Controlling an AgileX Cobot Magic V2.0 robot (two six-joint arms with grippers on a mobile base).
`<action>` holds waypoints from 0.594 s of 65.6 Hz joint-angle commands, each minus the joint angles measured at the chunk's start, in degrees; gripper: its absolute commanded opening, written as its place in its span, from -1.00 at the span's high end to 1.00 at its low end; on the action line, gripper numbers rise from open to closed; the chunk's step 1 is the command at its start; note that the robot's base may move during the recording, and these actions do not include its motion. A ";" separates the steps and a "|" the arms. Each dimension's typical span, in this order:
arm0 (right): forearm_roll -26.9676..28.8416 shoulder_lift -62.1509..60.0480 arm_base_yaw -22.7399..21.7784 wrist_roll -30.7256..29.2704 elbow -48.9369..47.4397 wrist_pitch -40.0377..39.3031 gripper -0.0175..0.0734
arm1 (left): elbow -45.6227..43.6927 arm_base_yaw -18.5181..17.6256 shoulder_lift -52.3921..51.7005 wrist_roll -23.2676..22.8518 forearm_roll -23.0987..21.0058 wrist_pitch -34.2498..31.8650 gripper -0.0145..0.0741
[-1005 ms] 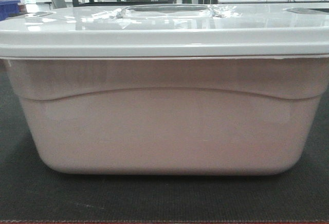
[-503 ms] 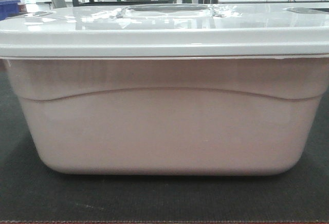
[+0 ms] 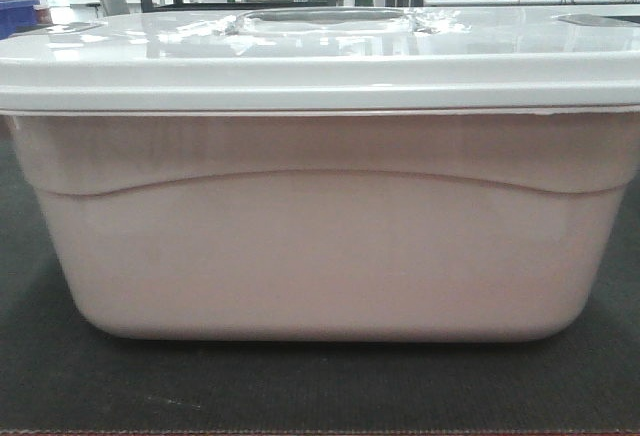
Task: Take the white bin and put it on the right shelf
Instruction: 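Move both grippers onto the grey latches at the bin's ends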
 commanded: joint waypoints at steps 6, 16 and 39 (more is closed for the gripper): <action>0.91 -1.15 -0.43 0.03 -4.35 -1.80 0.22 | -1.93 0.16 -1.30 -0.19 -1.35 -2.17 0.82; 0.91 -1.04 -0.43 0.03 -4.43 -1.40 -0.37 | -1.93 0.16 -1.30 -0.19 -1.35 -4.81 0.25; 1.76 -1.04 -0.43 -0.02 -8.56 0.59 -0.58 | -2.95 0.16 -1.30 -0.19 -8.30 -1.72 -0.39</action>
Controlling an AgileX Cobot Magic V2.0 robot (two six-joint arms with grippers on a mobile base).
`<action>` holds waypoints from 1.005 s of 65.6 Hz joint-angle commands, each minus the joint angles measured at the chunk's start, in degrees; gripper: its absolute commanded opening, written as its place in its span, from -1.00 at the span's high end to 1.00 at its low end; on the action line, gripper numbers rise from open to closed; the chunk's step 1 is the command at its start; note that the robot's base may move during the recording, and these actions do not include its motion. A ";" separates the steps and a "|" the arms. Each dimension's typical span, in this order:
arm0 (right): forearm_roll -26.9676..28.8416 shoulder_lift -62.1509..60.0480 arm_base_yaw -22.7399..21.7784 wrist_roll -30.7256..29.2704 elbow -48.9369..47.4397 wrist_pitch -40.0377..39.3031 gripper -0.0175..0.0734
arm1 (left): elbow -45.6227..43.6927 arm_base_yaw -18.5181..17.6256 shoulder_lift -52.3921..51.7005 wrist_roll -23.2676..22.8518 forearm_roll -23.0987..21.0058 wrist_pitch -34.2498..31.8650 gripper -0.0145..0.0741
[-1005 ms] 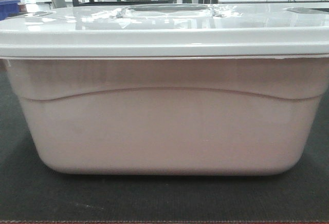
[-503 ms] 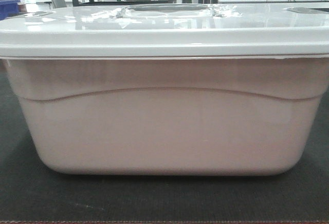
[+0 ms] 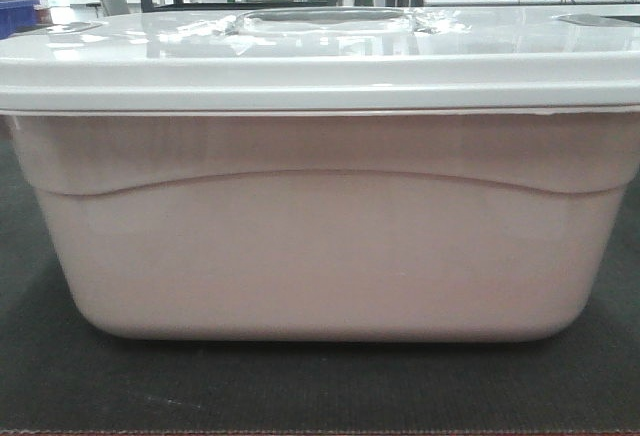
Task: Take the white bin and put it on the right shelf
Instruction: 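Move both grippers onto the grey latches at the bin's ends, then close both grippers on the grey latches of the white lid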
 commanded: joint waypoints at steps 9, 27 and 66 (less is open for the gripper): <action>4.00 -1.27 -0.43 -2.27 -8.33 0.05 -0.58 | -6.41 0.16 -1.33 -0.19 -6.78 -0.24 -0.39; 19.58 3.44 -0.77 -11.04 -13.93 2.11 -0.58 | -16.52 0.29 0.52 11.93 -27.47 2.31 -0.39; 47.55 11.15 -13.65 -29.62 -1.75 10.75 -0.58 | -6.15 14.01 7.88 31.17 -51.40 15.80 -0.39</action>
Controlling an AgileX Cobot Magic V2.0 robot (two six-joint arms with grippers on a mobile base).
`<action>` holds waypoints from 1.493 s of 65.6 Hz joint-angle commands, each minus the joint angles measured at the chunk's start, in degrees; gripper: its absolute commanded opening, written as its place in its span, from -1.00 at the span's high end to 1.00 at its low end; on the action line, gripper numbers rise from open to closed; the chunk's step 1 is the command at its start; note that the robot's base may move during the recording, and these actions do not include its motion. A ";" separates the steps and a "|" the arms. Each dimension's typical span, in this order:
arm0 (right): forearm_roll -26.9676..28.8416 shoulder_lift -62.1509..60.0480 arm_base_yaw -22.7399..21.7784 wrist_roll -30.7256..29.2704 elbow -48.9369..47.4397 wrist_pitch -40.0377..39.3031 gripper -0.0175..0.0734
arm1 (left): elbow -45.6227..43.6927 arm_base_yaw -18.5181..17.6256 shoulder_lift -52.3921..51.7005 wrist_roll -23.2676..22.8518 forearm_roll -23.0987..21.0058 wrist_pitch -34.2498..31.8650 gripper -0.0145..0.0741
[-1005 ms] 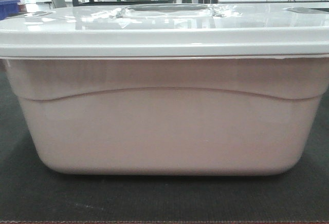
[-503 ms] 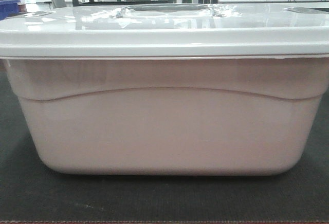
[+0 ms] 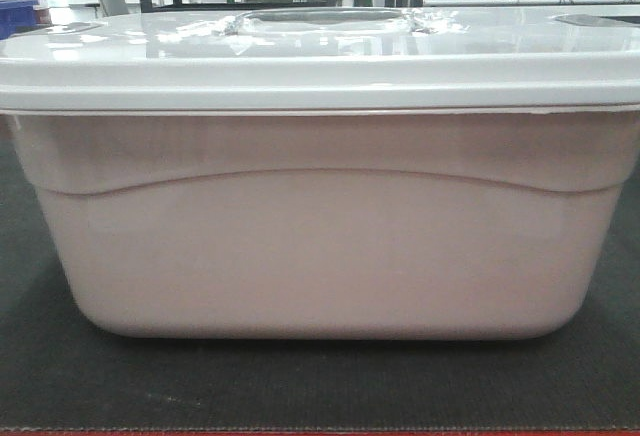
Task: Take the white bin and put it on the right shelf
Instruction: 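Close both grippers on the grey latches of the white lid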
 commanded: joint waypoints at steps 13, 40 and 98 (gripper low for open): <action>6.41 -3.68 -0.19 -5.55 7.07 6.50 -0.58 | 11.23 0.24 -1.73 9.17 -12.90 5.89 -0.39; 6.44 -5.63 0.65 -5.90 8.19 5.69 -0.59 | 13.17 0.16 -1.73 11.06 -13.98 5.88 -0.39; 12.16 -2.26 5.57 -5.42 8.62 6.48 -0.59 | 13.06 -5.72 -1.73 10.92 -11.56 1.58 -0.39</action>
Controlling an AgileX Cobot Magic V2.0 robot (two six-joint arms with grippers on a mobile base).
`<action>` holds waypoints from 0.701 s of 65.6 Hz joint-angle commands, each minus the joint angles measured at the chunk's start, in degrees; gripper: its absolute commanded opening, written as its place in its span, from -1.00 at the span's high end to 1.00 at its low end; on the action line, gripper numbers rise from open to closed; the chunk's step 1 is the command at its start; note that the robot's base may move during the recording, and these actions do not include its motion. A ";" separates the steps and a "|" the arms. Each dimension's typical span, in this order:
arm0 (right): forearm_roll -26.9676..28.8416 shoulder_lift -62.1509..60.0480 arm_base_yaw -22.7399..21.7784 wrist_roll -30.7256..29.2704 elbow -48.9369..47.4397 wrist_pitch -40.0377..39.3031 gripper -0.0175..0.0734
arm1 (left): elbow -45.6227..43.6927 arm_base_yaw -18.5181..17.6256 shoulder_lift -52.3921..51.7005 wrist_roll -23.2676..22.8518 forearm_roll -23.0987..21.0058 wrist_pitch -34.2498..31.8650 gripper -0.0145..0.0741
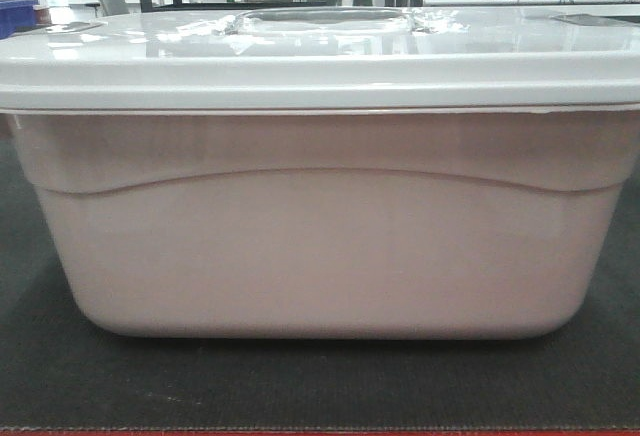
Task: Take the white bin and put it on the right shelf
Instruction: 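Close both grippers on the grey latches of the white lid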
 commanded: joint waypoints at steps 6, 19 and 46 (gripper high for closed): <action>5.10 -1.64 1.35 -0.24 0.58 7.48 -0.59 | -1.36 -1.26 -1.63 0.01 -3.00 2.70 -0.39; 5.16 -1.64 1.78 -0.58 3.62 7.01 -0.59 | -1.36 -1.26 -1.63 -1.13 -4.30 1.77 -0.39; 6.12 -2.60 1.78 -1.15 3.62 7.48 -0.59 | -1.36 -1.26 -1.63 -2.15 -3.32 2.28 -0.39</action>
